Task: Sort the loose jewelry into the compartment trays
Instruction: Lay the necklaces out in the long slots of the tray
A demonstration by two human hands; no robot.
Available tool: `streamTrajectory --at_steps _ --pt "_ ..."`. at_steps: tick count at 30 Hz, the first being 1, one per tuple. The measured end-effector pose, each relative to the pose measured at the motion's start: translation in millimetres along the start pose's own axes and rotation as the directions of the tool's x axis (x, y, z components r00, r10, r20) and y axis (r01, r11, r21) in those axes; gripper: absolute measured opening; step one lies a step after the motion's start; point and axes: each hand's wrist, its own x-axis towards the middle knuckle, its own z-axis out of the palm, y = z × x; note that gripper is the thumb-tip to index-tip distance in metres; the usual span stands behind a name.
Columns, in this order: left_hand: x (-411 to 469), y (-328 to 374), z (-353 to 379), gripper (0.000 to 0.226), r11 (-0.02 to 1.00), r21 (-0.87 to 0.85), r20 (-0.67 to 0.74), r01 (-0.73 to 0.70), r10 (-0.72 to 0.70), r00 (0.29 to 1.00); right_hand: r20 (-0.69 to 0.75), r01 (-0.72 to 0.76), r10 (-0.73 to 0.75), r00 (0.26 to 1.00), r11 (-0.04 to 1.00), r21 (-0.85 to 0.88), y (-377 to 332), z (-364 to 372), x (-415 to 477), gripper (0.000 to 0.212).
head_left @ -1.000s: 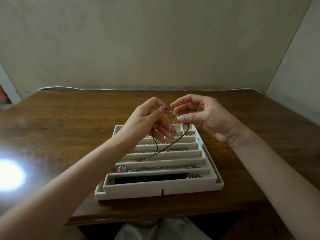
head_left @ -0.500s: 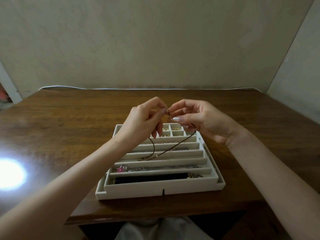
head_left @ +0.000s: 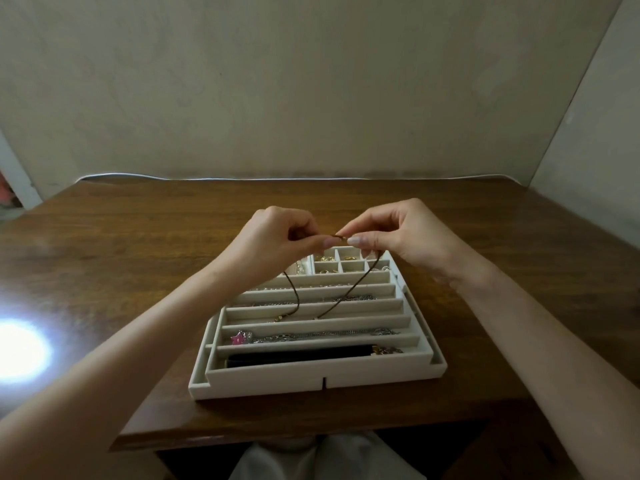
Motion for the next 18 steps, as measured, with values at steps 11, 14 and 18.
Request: streamTrajectory --at_steps 11,14,18 --pt "-3.4 -4.5 -9.8 0.035 0.874 -0.483 0.102 0.047 0.003 0.995 -0.183 0.077 -0.033 0.983 0.968 0.24 -0.1 -17.8 1.7 0.018" --pt "-3.2 -9.3 -5.9 0.025 0.868 -0.492 0.154 0.063 0.016 0.988 -0.205 0.136 -0.074 0.976 0.942 0.307 -9.3 -21.7 7.1 0.02" --pt "-1.1 -12.2 3.4 0.019 0.854 -0.503 0.188 0.132 -0.041 0.981 -0.236 0.205 -0.142 0.961 0.942 0.268 -29.3 -22.9 17.1 0.02"
